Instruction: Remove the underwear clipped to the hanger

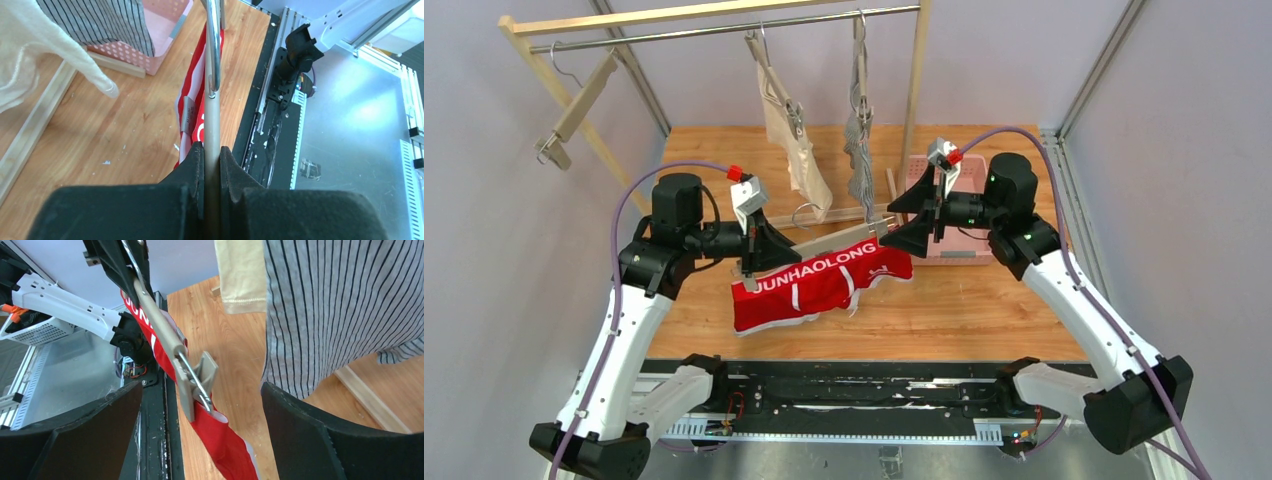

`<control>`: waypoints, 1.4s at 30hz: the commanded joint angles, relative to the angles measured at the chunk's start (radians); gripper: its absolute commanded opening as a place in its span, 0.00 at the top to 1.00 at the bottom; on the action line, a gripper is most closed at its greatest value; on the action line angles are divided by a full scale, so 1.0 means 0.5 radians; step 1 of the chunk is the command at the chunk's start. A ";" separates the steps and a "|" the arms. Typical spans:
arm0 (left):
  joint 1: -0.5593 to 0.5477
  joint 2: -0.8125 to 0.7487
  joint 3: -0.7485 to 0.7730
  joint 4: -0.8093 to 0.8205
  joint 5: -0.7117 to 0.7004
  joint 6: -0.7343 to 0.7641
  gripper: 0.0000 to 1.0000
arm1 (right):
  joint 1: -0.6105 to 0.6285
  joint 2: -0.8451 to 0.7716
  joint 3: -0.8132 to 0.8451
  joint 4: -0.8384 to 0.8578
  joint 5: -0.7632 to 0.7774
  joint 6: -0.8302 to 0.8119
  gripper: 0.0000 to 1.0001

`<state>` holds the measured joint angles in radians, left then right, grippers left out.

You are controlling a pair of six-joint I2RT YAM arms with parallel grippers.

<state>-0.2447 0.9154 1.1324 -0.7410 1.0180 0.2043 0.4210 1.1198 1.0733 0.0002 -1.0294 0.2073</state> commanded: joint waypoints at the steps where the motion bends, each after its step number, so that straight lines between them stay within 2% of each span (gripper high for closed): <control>1: -0.011 -0.038 -0.008 0.142 0.108 -0.053 1.00 | 0.031 0.052 -0.060 0.121 -0.029 0.045 0.09; 12: -0.011 -0.023 -0.056 0.146 0.048 -0.038 1.00 | 0.102 0.180 0.027 0.184 -0.040 0.082 0.11; 18: -0.010 -0.002 -0.075 0.221 0.041 -0.087 1.00 | 0.154 0.222 0.041 0.187 -0.043 0.076 0.19; 28: -0.009 0.007 -0.132 0.224 0.030 -0.089 1.00 | 0.161 0.241 0.098 0.169 -0.040 0.055 0.19; 30: -0.012 0.009 -0.136 0.224 0.023 -0.089 1.00 | 0.159 0.247 0.105 0.162 -0.043 0.055 0.21; 33: -0.011 0.013 -0.135 0.221 0.012 -0.083 1.00 | 0.161 0.259 0.102 0.144 -0.062 0.048 0.40; 37: -0.011 0.027 -0.127 0.249 0.009 -0.104 1.00 | 0.161 0.281 0.109 0.084 -0.065 0.018 0.81; 38: -0.010 0.028 -0.126 0.265 0.010 -0.117 1.00 | 0.159 0.285 0.112 0.063 -0.055 0.009 0.94; 39: -0.012 0.028 -0.126 0.278 0.009 -0.127 1.00 | 0.161 0.289 0.117 0.043 -0.041 -0.003 0.99; 42: -0.011 0.039 -0.127 0.299 0.012 -0.140 1.00 | 0.161 0.284 0.121 0.031 -0.020 -0.023 0.99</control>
<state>-0.2432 0.9268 1.0641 -0.6819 1.0191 0.1665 0.4839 1.2556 1.1038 0.0395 -1.0588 0.2089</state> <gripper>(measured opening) 0.077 0.172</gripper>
